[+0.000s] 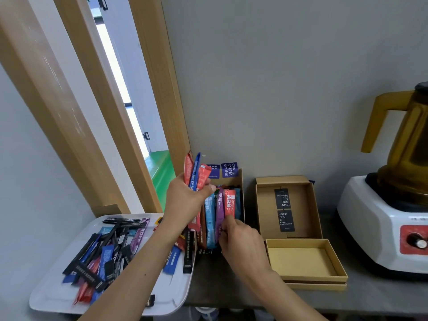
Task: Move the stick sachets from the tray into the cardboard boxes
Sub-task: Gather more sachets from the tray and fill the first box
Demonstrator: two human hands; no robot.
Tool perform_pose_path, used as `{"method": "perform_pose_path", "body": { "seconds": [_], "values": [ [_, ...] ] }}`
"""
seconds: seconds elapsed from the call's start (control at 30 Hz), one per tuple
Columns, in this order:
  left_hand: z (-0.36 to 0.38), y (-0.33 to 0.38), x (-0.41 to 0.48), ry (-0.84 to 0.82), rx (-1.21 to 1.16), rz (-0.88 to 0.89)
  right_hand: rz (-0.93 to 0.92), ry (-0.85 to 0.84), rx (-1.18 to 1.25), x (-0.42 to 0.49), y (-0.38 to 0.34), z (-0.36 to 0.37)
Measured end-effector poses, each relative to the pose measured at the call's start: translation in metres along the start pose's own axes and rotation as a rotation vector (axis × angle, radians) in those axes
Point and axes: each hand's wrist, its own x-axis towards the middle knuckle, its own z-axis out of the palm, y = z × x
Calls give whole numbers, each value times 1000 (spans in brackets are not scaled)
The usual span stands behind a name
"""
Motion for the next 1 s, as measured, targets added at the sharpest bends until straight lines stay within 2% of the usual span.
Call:
{"method": "perform_pose_path", "body": {
  "seconds": [0.1, 0.27, 0.47, 0.57, 0.7, 0.8, 0.87, 1.0],
  "values": [
    [-5, 0, 0, 45, -89, -21, -25, 31, -79, -2, 1, 0],
    [-7, -3, -5, 17, -247, -132, -230, 54, -145, -2, 0, 14],
    [-11, -3, -8, -4, -320, -175, -220, -15, -185, 3, 3, 23],
    [-11, -2, -8, -17, -345, -194, -209, -33, -121, 5, 2, 18],
    [-12, -1, -10, -66, -416, -233, -114, 19, 113, 7, 2, 7],
    [-10, 1, -13, -68, -463, -239, 59, 45, 585, 5, -7, -6],
    [-7, 3, -13, -83, -488, -235, 134, -45, 895, 8, -13, -15],
    [-3, 5, -11, -128, -539, -184, 168, -111, 1006, 15, -11, -23]
  ]
}}
